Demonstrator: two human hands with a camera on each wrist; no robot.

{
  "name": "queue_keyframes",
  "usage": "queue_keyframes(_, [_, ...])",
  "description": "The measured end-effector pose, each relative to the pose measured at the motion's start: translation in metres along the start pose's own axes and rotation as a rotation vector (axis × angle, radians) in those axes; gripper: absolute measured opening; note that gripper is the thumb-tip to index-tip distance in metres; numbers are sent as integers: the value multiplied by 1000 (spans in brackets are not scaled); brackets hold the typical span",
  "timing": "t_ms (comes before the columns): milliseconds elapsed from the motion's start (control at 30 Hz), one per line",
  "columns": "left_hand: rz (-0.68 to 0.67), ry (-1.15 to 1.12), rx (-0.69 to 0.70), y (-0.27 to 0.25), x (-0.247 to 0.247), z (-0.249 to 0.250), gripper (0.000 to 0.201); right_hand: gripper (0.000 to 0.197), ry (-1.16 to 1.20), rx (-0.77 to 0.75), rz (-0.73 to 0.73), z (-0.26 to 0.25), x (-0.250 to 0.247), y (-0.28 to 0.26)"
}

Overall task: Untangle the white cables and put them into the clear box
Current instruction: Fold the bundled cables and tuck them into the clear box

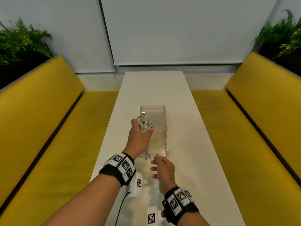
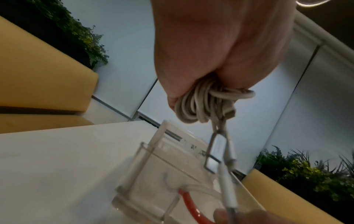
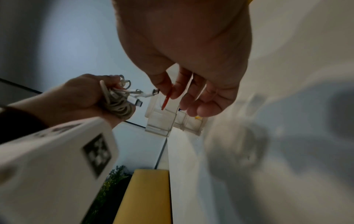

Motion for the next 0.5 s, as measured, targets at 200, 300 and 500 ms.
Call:
queue_keyframes(200, [111,-70,89,10,18,14,43,11,67,22,-27,6,-2,-11])
queue_keyframes(300, [118,108,95,13,26,3,48,12,86,23,-15,8,0,-15])
queue_keyframes(500, [88,621,85,10,38,-15,48,20,160,19,14,7,-2,-19])
Point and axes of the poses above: each hand's wrist, its own y-axis towards the middle knuckle, its own x-axis out of the palm, z = x × y, the point moved 2 cm from there along y, towards the middle knuckle, and after that the axes turned 15 degrees about -x, right-handed, at the moved point
